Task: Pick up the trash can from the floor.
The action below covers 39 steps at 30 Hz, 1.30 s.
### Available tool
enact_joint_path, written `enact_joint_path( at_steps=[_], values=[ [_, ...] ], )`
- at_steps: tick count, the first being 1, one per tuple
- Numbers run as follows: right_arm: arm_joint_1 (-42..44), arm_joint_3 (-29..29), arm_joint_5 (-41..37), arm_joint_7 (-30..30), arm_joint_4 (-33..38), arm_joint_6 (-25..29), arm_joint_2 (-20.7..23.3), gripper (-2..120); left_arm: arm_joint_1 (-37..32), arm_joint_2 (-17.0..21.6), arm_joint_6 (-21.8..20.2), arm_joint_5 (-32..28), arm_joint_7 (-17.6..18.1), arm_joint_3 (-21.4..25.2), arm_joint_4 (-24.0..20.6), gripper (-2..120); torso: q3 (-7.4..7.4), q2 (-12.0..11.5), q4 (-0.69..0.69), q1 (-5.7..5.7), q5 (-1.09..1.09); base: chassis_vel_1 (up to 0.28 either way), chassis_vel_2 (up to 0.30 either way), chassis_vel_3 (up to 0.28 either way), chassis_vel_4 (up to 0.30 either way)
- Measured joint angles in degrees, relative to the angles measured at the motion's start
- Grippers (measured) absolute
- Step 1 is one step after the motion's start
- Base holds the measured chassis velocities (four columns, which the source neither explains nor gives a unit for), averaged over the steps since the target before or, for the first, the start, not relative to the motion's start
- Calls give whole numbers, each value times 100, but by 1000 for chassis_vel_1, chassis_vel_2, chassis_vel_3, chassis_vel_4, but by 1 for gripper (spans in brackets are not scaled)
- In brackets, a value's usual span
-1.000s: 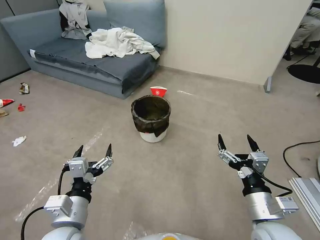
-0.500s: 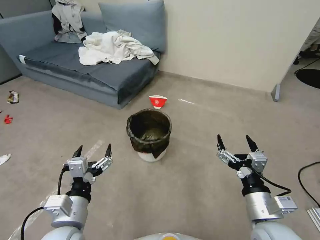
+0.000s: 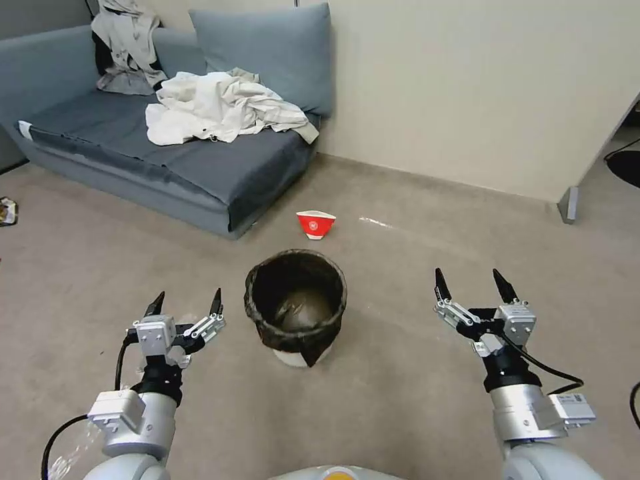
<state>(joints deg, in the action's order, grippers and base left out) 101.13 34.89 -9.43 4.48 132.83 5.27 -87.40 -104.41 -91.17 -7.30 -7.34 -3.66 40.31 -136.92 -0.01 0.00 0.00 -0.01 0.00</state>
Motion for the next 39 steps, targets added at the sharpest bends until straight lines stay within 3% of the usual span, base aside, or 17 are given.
enact_joint_path(
  at_steps=[11,19,25,39],
  values=[
    [18,-7,68,4,-69,224,-3,100,150,139,-124,-138,260,-62,103,100,1,0,0,1,0,-18,17,17,-14],
    [80,-4,108,-1,-69,251,3,100,544,551,-1096,-946,676,-219,263,100,1,0,0,1,0,0,0,0,0],
    [85,2,119,-3,-62,247,10,100,761,784,-1510,-1376,791,-288,374,100,1,0,-1,1,0,0,0,0,0],
    [94,74,187,-20,-92,91,-69,100,1954,1732,-2427,-2640,1173,-768,1502,100,1,0,-1,0,0,0,0,0,0]
  ],
)
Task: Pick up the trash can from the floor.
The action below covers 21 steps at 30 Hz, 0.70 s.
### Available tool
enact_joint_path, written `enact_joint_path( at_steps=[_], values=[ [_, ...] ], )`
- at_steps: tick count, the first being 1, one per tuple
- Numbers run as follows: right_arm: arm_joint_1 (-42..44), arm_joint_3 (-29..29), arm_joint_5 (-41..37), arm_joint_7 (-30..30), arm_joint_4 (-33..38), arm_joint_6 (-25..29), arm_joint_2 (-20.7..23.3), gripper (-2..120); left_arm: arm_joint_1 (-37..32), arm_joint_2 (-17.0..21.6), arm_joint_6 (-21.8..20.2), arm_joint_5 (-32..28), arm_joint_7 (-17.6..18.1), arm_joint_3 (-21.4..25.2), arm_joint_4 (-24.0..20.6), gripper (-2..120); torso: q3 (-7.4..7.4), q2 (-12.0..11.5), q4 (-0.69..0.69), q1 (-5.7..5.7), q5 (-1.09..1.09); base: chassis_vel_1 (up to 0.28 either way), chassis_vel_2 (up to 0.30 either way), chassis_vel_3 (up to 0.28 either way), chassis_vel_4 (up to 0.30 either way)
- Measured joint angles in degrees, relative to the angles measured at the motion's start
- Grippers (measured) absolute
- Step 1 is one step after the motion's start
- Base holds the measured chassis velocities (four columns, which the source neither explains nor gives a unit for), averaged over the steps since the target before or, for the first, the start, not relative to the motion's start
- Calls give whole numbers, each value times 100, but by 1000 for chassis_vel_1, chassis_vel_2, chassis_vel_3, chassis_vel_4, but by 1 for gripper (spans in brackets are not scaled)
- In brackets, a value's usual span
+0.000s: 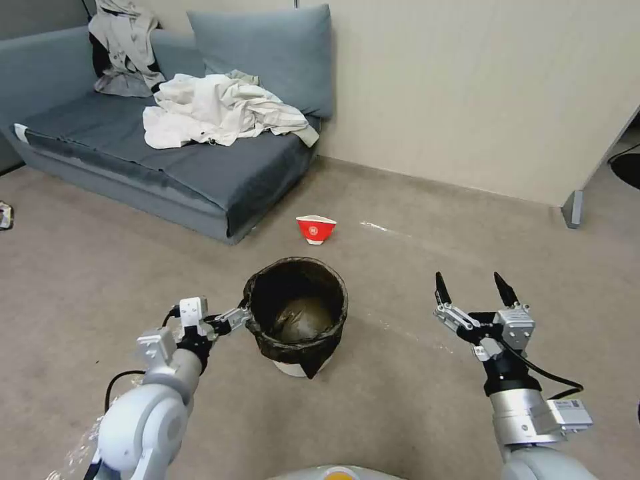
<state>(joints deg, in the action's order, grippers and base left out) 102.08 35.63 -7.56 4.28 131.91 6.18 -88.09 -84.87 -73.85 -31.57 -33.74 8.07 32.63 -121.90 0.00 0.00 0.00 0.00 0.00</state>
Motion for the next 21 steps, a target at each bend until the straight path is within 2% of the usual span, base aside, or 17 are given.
enact_joint_path(
  at_steps=[13,21],
  values=[
    [-68,80,35,-16,-139,-17,-40,100,1061,195,-522,-350,485,-623,919,100,0,0,0,0,1,0,0,0,0],
    [-90,95,73,-23,-213,-28,-61,100,1439,208,-578,-398,608,-838,1440,100,0,0,0,0,0,0,0,0,0]
  ],
)
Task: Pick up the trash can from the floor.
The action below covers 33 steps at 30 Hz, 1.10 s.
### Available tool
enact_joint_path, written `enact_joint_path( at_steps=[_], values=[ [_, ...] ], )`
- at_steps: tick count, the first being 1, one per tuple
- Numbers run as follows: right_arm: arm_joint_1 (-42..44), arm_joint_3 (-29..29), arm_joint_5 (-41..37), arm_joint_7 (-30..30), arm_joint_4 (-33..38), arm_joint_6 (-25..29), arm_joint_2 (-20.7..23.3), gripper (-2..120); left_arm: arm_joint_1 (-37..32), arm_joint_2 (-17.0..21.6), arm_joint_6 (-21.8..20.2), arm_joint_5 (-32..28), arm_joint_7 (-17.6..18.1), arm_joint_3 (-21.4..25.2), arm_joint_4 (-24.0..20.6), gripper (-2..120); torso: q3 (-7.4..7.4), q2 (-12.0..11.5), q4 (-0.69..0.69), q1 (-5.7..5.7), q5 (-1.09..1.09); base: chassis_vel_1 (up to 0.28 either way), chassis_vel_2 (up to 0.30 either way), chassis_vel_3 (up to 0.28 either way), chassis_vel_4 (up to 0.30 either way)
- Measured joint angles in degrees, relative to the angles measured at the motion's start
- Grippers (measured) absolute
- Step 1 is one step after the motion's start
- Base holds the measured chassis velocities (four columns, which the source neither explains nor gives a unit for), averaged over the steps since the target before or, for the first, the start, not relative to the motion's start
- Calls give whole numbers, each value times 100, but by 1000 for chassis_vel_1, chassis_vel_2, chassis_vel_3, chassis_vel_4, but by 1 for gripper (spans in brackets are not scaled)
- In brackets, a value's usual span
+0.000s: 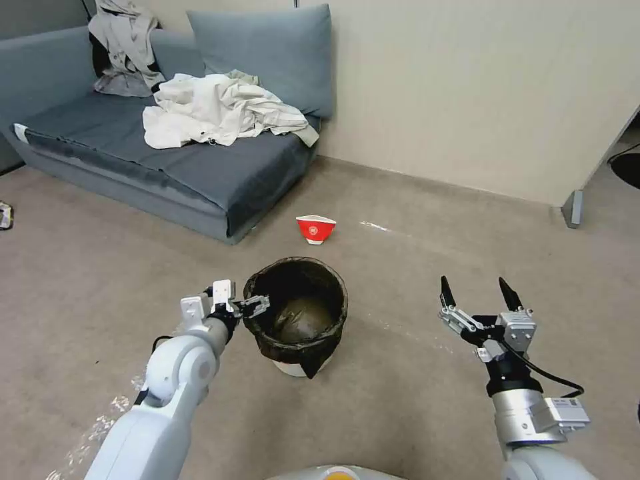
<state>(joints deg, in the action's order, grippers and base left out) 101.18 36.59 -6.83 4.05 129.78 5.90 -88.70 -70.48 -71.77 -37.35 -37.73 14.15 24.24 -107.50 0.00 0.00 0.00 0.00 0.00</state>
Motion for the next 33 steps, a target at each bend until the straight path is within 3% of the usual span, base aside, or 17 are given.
enact_joint_path(
  at_steps=[7,23,33],
  values=[
    [-21,16,12,-5,-52,-4,-6,100,231,14,-7,-81,76,-146,451,100,0,0,0,0,0,0,0,0,0],
    [-31,11,21,-7,-77,-6,-4,100,229,-17,-60,-209,193,-156,506,99,1,1,1,0,0,0,0,0,0],
    [-28,8,22,-22,-81,6,15,100,179,-38,-86,-374,271,-130,434,62,1,1,0,0,-1,0,0,0,0]
  ],
)
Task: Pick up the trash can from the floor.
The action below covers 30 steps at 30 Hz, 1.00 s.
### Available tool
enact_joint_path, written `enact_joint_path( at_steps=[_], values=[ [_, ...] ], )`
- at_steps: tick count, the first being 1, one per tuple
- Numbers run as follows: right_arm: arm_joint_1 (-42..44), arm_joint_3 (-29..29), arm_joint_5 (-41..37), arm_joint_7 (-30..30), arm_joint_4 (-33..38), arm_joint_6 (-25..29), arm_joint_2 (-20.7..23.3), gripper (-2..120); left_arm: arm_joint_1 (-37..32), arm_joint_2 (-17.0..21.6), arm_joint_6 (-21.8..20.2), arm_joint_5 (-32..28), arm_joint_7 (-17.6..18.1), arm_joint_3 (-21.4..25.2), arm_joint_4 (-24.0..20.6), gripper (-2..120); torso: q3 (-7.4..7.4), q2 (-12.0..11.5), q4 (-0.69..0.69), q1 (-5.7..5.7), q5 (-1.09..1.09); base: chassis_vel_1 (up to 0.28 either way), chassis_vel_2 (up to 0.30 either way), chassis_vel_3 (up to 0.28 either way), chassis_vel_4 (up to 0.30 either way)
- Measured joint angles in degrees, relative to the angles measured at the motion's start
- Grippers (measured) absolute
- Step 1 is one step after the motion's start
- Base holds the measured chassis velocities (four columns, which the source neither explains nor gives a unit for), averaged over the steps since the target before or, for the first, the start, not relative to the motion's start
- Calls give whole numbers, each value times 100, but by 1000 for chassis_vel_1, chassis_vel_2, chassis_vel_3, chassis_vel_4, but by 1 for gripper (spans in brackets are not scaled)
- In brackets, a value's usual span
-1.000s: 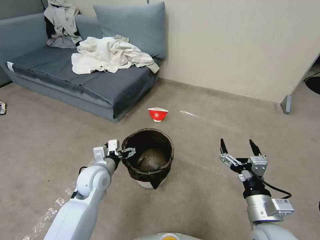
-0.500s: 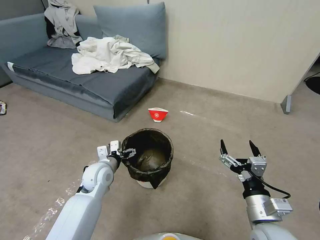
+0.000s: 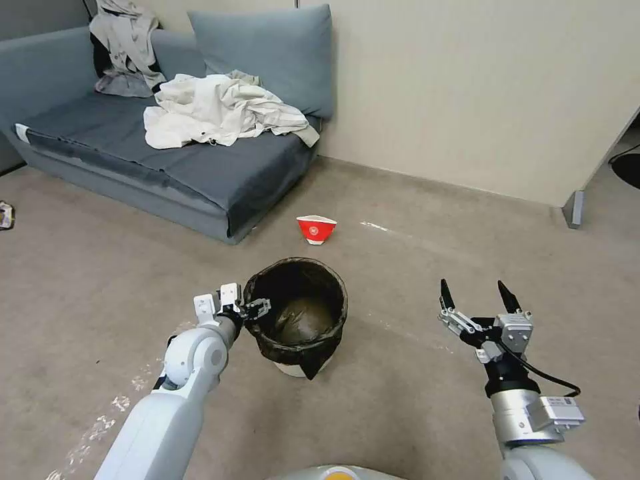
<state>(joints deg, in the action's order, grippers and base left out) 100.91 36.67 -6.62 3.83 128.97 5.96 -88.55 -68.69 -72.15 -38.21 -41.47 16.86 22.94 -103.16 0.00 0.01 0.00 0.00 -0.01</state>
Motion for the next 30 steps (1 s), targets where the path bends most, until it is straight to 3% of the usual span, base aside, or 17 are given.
enact_joint_path(
  at_steps=[18,30],
  values=[
    [-1,-2,-1,-78,-21,24,58,100,-1,-113,-61,-339,138,124,-94,2,-1,0,0,0,0,0,0,0,0],
    [-5,13,-20,-106,-36,29,131,100,-16,-201,-32,-490,224,212,-284,2,-1,0,0,0,2,0,0,0,0]
  ],
)
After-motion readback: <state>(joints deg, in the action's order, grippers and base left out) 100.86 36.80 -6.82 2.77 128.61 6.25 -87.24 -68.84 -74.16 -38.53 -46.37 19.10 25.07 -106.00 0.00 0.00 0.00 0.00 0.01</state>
